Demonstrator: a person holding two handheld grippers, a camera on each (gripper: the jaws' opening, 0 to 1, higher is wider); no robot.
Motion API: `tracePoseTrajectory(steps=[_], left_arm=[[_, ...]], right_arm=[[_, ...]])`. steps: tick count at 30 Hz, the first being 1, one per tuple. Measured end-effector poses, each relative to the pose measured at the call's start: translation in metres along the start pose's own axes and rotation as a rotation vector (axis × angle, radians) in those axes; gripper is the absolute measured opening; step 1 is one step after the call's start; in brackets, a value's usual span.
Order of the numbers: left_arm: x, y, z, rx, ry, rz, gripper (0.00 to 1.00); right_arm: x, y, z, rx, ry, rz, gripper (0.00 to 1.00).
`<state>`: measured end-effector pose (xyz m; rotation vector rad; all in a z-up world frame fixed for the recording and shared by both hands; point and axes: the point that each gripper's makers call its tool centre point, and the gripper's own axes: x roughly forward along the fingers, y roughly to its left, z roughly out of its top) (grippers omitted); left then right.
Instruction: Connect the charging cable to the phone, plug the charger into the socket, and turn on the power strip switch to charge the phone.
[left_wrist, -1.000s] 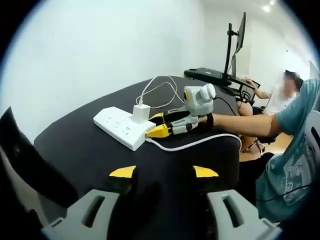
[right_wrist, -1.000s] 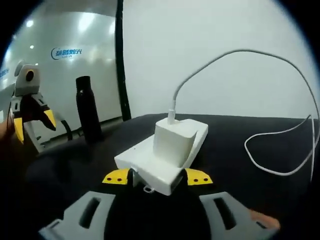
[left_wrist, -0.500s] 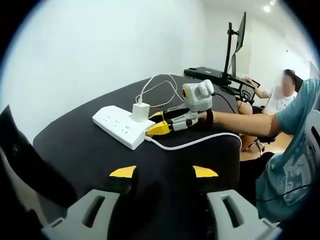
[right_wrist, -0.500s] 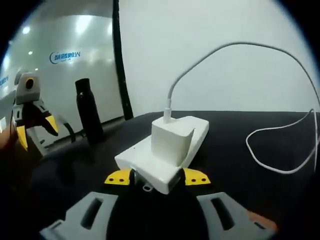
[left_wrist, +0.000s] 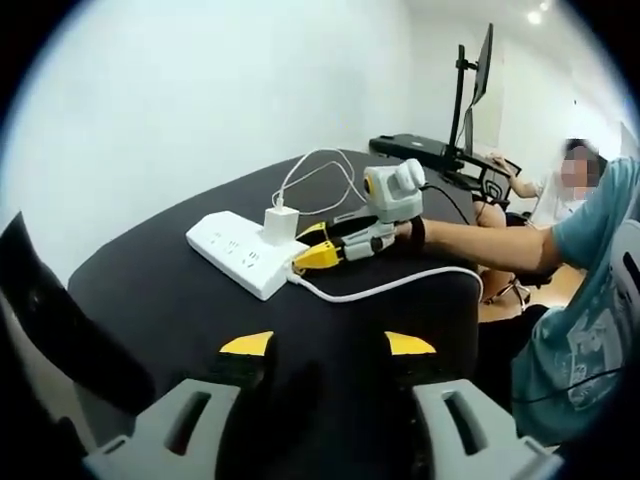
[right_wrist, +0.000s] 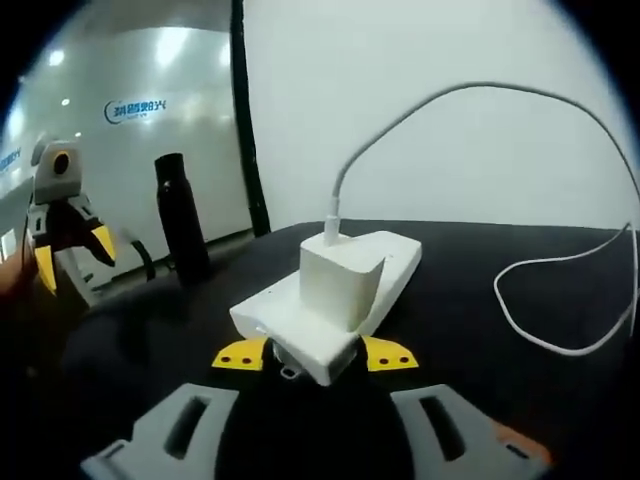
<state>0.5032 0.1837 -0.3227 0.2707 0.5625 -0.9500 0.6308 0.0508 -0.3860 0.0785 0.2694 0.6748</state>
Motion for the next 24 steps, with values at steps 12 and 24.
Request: tracePoseTrajectory(steps=[12,24], left_arm=[[-0.009,-0.018,0.017,0.003,-0.029,0.021,0.4],[-0.005,-0.037,0.039,-0.052,-0.111,0.005,0.71]], right_arm=[[-0.059,0.003,0.02,-0.012,-0.021,0.072,0.44],[-0.126,0.003,0.048,-0.061,-0.005,0.171,0.83]])
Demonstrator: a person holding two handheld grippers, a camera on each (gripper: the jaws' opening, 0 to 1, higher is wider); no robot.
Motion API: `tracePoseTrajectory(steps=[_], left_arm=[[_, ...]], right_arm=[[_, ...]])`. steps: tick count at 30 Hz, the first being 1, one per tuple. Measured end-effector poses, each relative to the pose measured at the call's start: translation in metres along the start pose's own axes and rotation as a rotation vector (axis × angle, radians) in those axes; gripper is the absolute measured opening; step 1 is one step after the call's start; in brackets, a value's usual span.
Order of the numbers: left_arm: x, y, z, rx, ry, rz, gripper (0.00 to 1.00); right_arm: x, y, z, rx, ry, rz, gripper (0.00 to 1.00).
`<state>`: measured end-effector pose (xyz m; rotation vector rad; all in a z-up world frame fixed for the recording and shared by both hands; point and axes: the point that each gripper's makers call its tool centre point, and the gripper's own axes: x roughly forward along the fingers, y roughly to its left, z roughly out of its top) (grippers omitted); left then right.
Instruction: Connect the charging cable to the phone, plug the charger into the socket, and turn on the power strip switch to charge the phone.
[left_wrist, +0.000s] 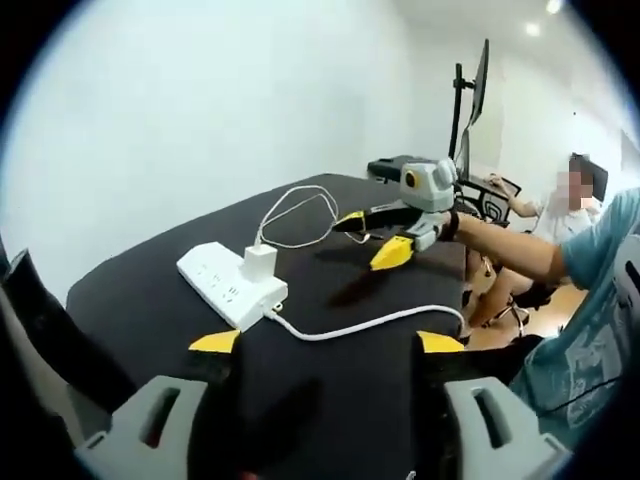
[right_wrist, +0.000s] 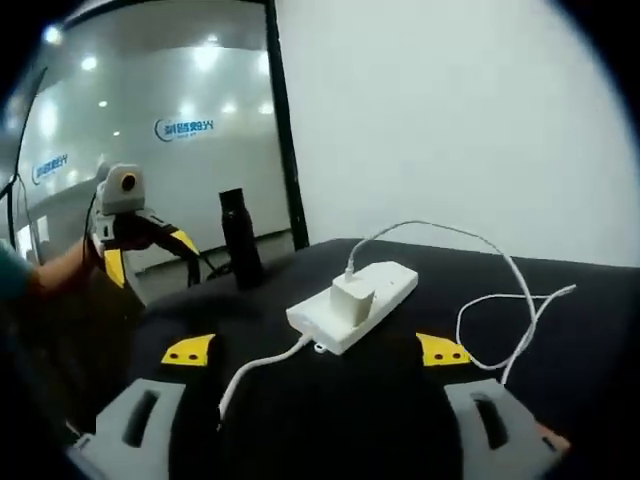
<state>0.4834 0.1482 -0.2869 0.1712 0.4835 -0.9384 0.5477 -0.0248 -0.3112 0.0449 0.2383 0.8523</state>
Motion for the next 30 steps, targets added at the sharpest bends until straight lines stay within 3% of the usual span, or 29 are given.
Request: tracePoseTrajectory(steps=[3,7,13,18,24,30], left_arm=[[0.002,0.003,0.0,-0.022,-0.005,0.012,0.78],[0.004,-0.001,-0.001,-0.045,-0.005,0.03,0.8],[0.008,-0.007,0.001,-0.032,-0.009,0.061,0.96],[0.008,-0.012,0.007,-0.04,-0.033,0.093,0.96],[0.014,-0.019,0.002,-0.034,-0.005,0.117,0.96],[0.014,-0.022,0.004,-0.057,-0.027,0.136,0.96]], right_arm=[[-0.019,0.001,0.005,0.001,-0.013,0.009,0.91],[-0.045,-0.004,0.008,-0.023,-0.01,-0.002,0.93],[-0.089,-0.015,0.018,0.023,-0.059,-0.03,0.93],[-0.127,-0.026,0.012,-0.025,-0.038,-0.097,0.93],[-0.17,-0.047,0.012,-0.063,-0.017,-0.168,0.91],[-0.208,-0.063,0.01,-0.069,-0.012,-0.221,0.9]])
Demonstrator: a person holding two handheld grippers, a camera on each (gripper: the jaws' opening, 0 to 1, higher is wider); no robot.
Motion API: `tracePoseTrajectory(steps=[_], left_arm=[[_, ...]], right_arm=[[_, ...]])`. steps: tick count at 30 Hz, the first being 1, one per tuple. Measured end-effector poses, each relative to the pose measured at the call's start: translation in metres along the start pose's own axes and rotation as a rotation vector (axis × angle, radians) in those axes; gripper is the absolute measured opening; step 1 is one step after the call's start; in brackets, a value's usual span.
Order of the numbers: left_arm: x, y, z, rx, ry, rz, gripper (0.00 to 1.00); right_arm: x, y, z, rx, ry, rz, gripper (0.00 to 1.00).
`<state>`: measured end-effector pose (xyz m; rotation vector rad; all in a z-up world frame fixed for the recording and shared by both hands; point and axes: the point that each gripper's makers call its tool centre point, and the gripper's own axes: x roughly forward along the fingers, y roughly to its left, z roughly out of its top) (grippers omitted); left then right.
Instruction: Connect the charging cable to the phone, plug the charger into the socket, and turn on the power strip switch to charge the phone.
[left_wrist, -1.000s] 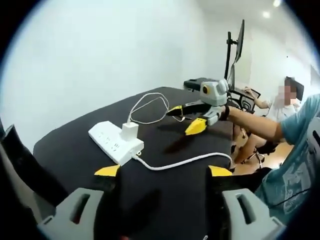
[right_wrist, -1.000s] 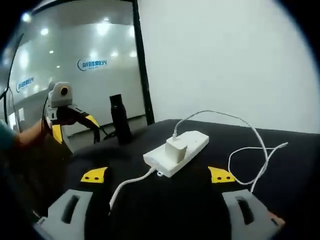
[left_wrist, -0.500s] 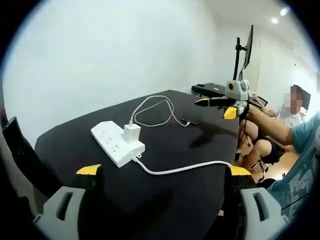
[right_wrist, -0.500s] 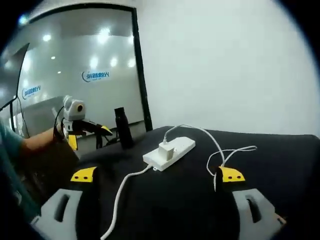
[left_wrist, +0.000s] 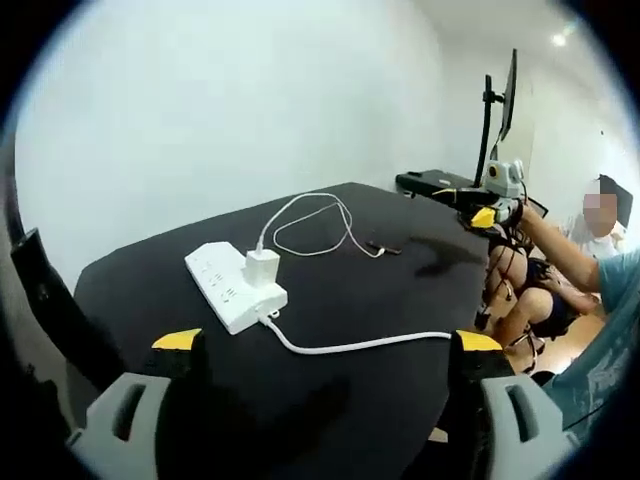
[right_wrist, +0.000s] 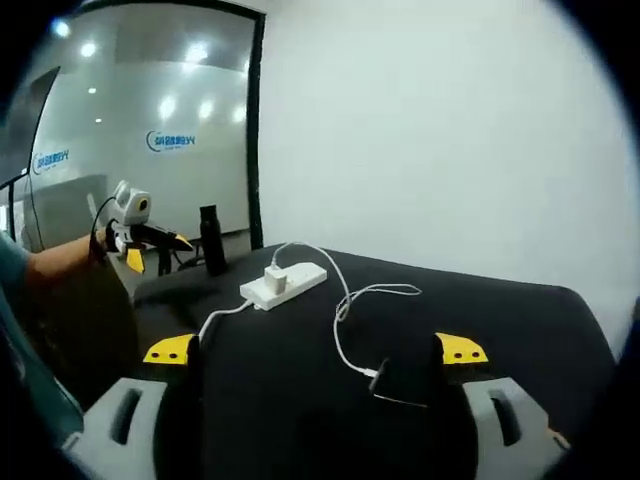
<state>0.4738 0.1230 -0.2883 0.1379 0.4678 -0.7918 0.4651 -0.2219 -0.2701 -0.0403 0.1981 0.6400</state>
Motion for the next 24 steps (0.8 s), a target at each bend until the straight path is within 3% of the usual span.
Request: tracePoseTrajectory(steps=[11,15,24], left_arm=[[-0.009,-0.015,-0.008,-0.013,-0.018,0.012,0.96],[-0.015,-0.018,-0.006,-0.032,-0.051,0.009,0.96],[-0.02,-0.023,-0.015,-0.026,-0.051,0.021,0.95]], right_arm=[[-0.064,-0.044,-0.006,-0.018,0.008,-0.11,0.88],[-0.084,-0.061,-0.006,-0.012,0.001,-0.143,0.87],[-0.115,-0.078,-0.023,-0.018,0.029,-0.198,0.87]])
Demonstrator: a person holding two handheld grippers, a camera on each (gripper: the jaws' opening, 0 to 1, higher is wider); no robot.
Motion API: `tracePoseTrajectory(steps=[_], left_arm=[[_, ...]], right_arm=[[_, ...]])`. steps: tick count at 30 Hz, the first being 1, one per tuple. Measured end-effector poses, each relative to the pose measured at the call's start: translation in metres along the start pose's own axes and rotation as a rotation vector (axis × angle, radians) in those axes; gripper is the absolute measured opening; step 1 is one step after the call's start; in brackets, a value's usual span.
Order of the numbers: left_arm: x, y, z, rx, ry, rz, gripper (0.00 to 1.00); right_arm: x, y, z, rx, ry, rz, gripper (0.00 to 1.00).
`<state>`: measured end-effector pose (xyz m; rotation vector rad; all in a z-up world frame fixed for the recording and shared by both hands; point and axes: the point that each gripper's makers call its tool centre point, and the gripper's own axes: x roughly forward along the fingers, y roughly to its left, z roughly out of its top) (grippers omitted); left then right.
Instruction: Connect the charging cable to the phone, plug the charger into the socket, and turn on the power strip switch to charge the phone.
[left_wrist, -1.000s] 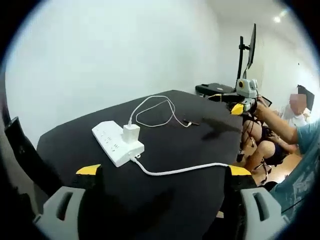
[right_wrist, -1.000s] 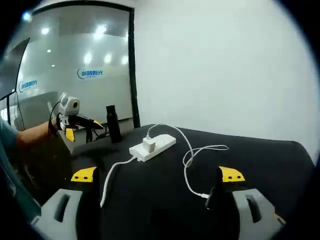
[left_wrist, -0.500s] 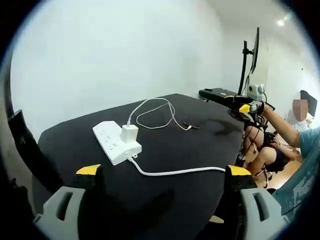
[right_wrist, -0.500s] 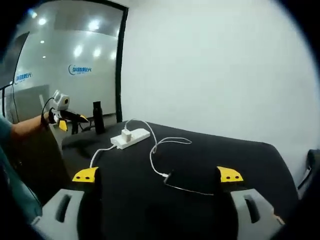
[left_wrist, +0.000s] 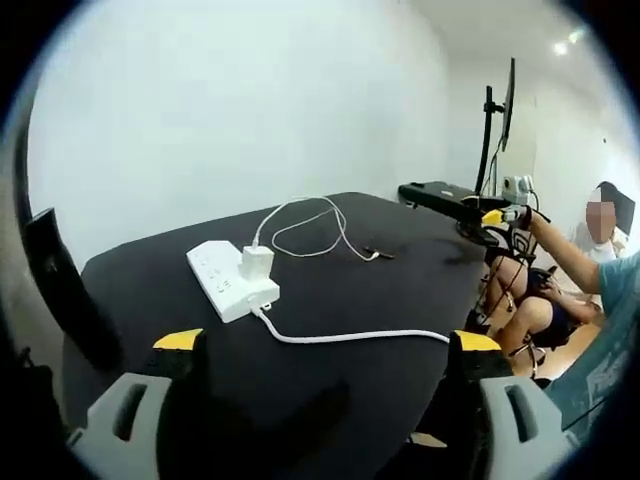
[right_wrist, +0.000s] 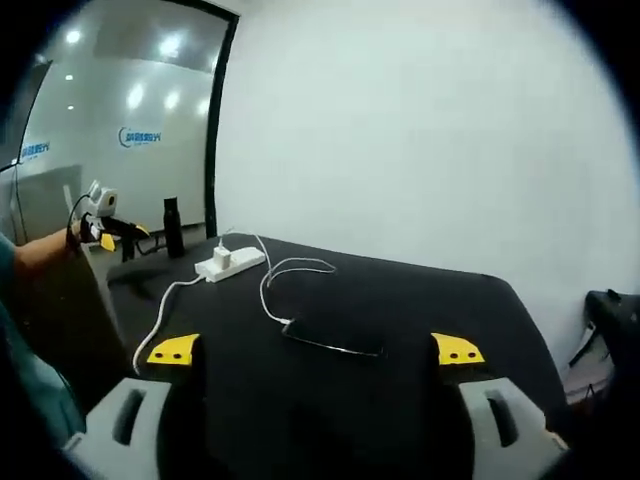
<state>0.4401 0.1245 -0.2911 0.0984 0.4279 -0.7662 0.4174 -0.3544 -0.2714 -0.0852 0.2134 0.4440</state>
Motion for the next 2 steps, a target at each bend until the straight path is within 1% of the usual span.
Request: tracePoseTrajectory(steps=[2], left_arm=[[-0.001,-0.0007,-0.0009,-0.006,-0.007,-0.001,0.94]], right_arm=[[-0.0053,-0.002,-0.0034,-0.002,0.005,-0.006,0.86]])
